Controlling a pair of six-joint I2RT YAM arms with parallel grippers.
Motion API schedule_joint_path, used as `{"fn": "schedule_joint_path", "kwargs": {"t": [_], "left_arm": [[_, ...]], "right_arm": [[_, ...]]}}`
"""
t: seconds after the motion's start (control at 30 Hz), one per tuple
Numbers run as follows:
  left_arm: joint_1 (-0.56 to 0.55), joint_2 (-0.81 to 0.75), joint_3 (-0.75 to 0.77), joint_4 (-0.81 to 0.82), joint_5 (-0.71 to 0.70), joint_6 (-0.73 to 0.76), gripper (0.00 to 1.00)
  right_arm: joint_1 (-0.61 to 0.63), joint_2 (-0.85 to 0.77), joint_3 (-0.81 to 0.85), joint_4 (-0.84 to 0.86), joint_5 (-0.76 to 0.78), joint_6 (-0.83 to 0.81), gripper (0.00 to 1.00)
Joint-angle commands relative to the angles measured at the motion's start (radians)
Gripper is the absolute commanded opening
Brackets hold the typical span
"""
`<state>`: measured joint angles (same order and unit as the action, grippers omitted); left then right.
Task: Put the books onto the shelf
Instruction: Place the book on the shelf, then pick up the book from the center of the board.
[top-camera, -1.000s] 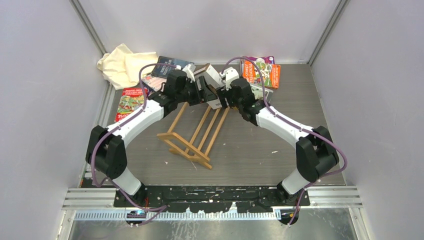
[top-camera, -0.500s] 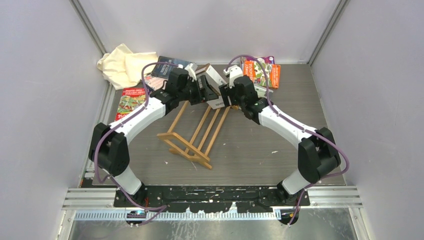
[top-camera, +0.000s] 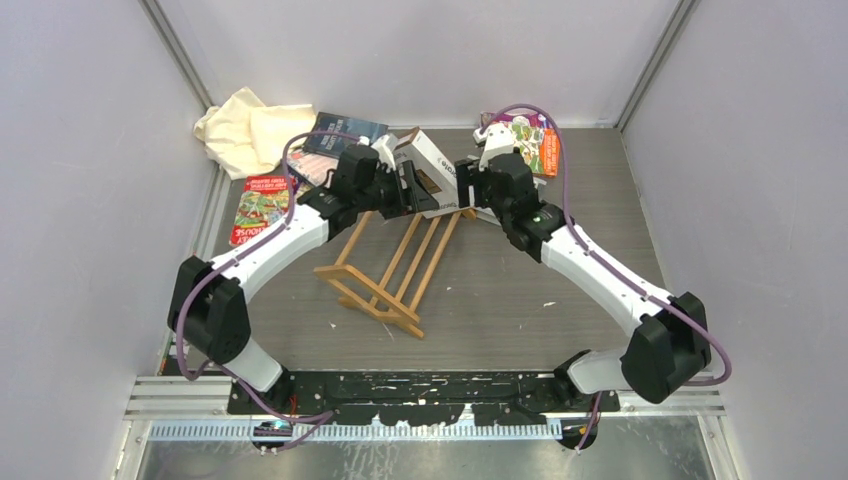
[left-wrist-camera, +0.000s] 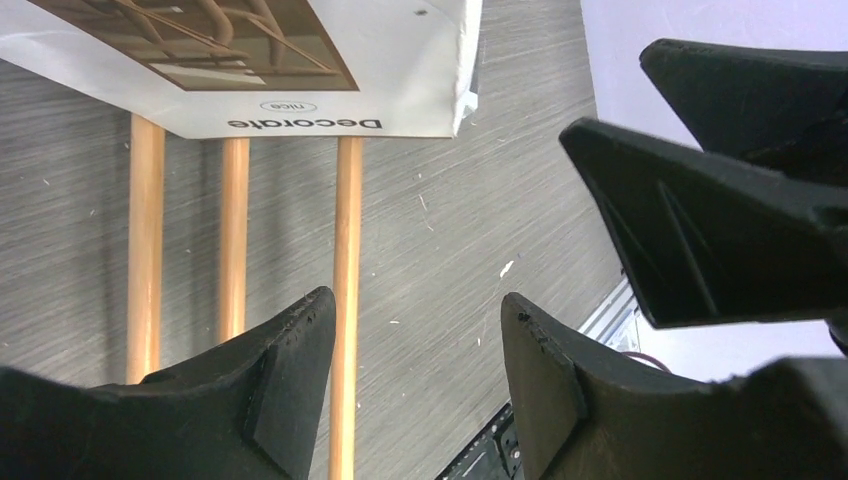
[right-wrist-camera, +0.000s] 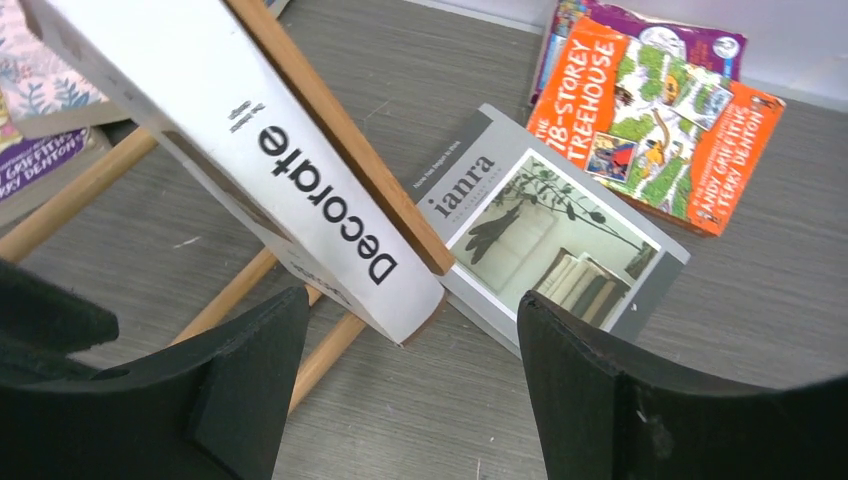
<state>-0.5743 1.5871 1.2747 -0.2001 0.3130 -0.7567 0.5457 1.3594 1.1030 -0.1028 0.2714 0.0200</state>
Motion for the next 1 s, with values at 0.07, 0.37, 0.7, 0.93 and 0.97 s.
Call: {"fn": "schedule_joint_path", "kwargs": {"t": [0.07, 0.37, 0.7, 0.93, 0.97], "left_arm": [[-0.02, -0.096, -0.001, -0.029, -0.016, 0.001, 0.61], [-0.021, -0.161, 0.023, -0.142, -0.045, 0.039, 0.64], [-0.021, -0.199, -0.003, -0.158, -0.077, 0.042, 0.65], [-0.023, -0.196, -0.007, -0.145, -0.094, 0.051, 0.65], [-0.023, -0.194, -0.009, -0.144, -0.096, 0.053, 0.65]], "right_arm": [[-0.054, -0.057, 0.034, -0.07, 0.205, 0.191, 0.81], [-0.383, 0.033, 0.112, -0.278, 0.084, 0.538, 0.81], [-0.583, 0.189, 0.014, -0.089, -0.2, 0.691, 0.8], [-0.635, 0.336, 0.038, 0.046, -0.299, 0.73, 0.76], [-0.638, 0.36, 0.05, 0.059, -0.307, 0.732, 0.76]]}}
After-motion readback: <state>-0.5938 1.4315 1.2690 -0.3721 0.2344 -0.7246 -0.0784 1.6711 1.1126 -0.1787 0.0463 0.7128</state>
